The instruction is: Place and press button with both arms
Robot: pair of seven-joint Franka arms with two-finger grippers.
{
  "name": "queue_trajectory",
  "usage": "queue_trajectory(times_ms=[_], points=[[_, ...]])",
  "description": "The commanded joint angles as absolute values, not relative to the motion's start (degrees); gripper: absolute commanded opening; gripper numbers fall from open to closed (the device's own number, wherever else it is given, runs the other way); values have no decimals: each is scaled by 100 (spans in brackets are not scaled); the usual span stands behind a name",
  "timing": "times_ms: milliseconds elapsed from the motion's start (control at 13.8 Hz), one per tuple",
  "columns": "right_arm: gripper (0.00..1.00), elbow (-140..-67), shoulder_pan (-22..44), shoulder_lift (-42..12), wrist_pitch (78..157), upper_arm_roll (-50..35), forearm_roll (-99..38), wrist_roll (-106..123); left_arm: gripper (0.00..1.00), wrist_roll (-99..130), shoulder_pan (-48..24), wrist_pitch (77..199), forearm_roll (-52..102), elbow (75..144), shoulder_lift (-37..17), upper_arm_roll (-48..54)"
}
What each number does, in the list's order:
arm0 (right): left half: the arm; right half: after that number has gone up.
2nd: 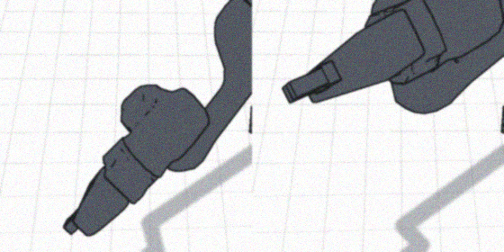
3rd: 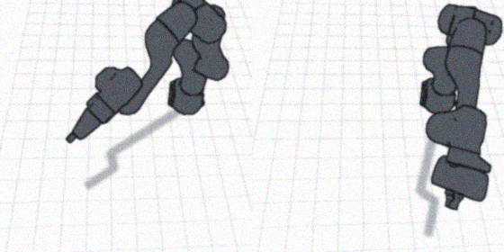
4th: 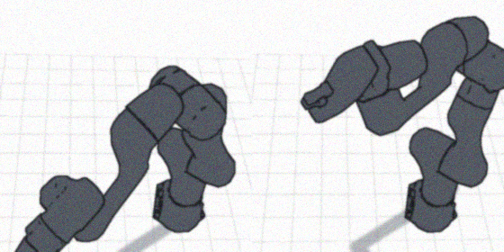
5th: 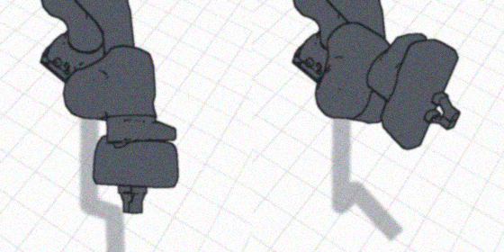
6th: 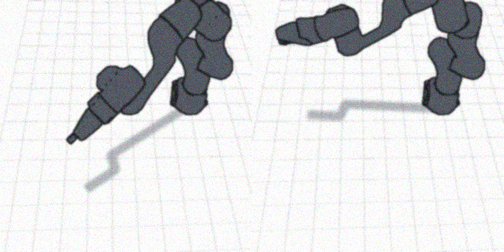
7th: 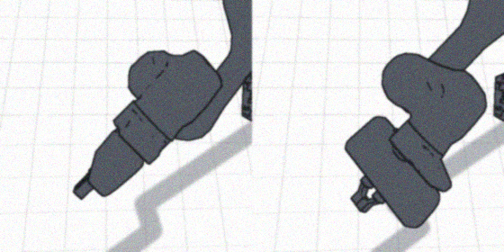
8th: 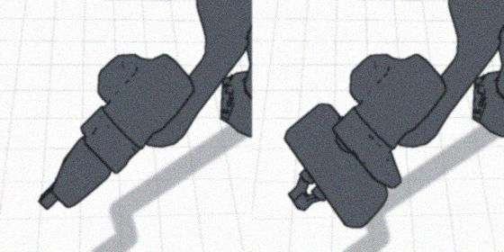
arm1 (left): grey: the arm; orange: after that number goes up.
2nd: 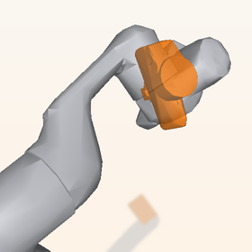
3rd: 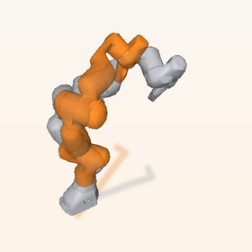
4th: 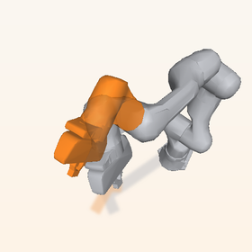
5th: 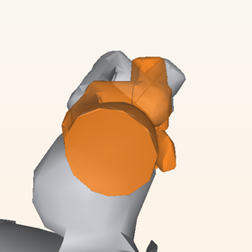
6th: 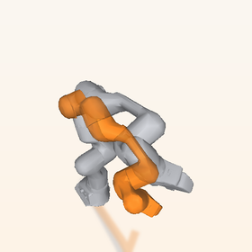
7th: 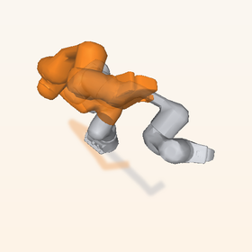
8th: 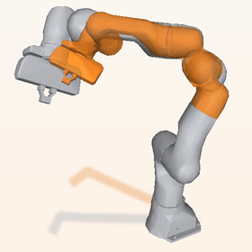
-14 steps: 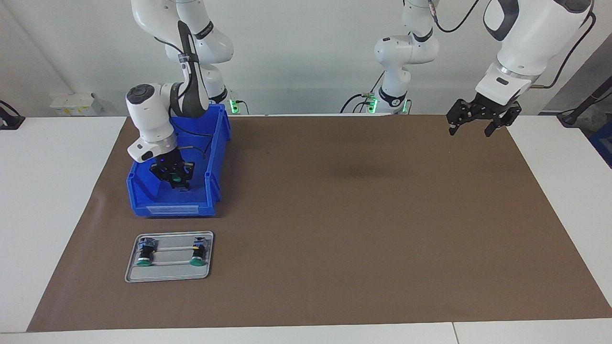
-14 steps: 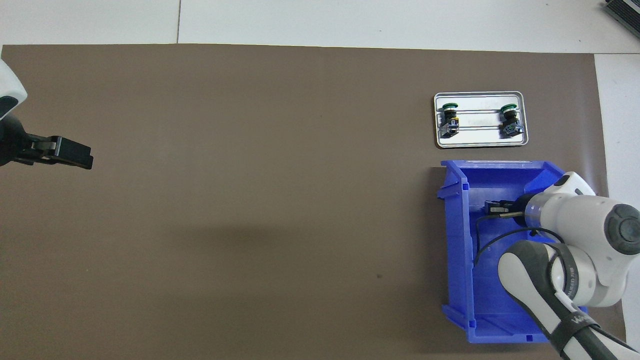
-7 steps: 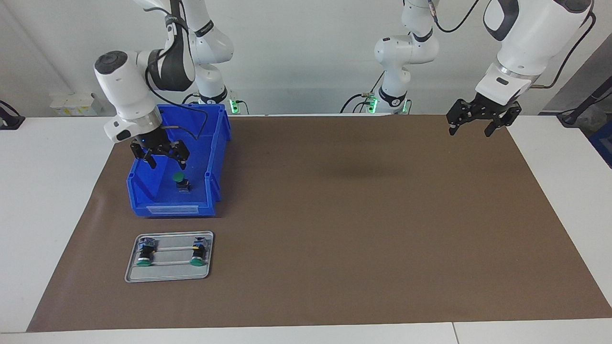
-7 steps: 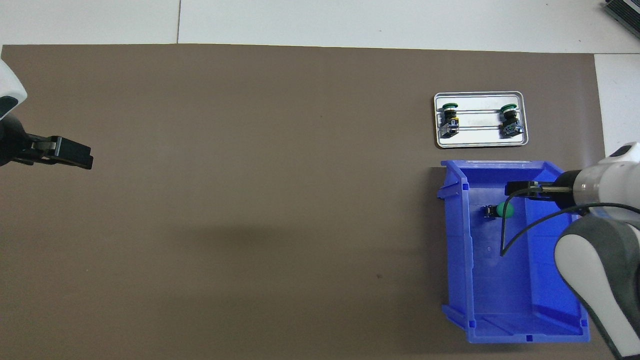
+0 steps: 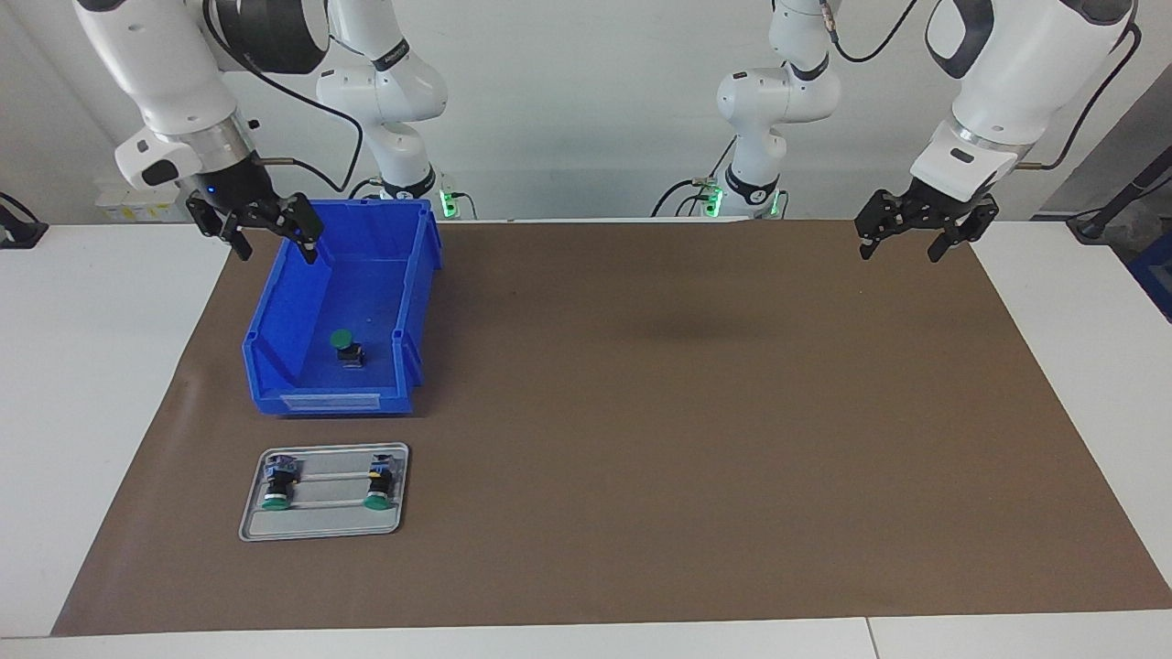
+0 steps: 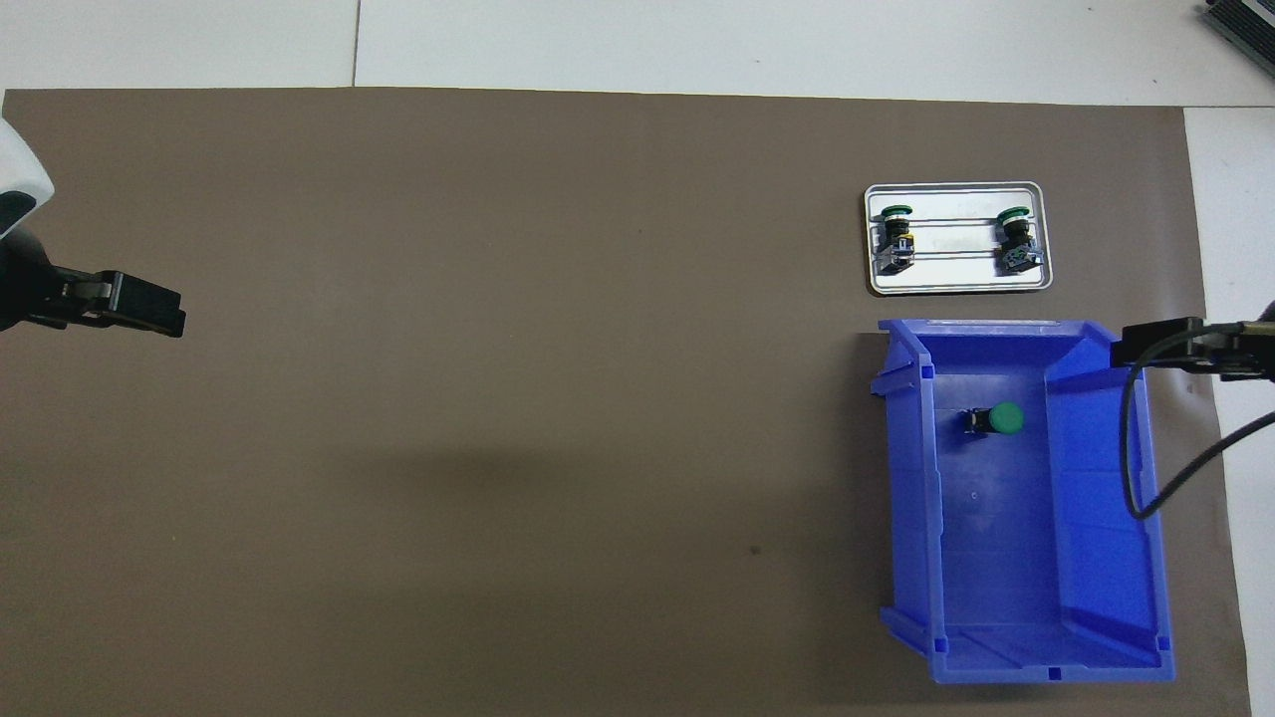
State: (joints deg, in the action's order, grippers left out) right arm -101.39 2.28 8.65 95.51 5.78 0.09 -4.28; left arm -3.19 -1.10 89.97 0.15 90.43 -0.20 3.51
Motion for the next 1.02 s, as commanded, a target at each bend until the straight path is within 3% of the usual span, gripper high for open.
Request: queue_trajectory(times_ms=[0,944], points=[[100,-8688,88,231,8424,501,97,-439,100,-369,-62,9070,-62,9237,141,378],[100,-8684,105,202,8420,466,61,-185,100,-369,-62,9070,-62,9237,141,378]])
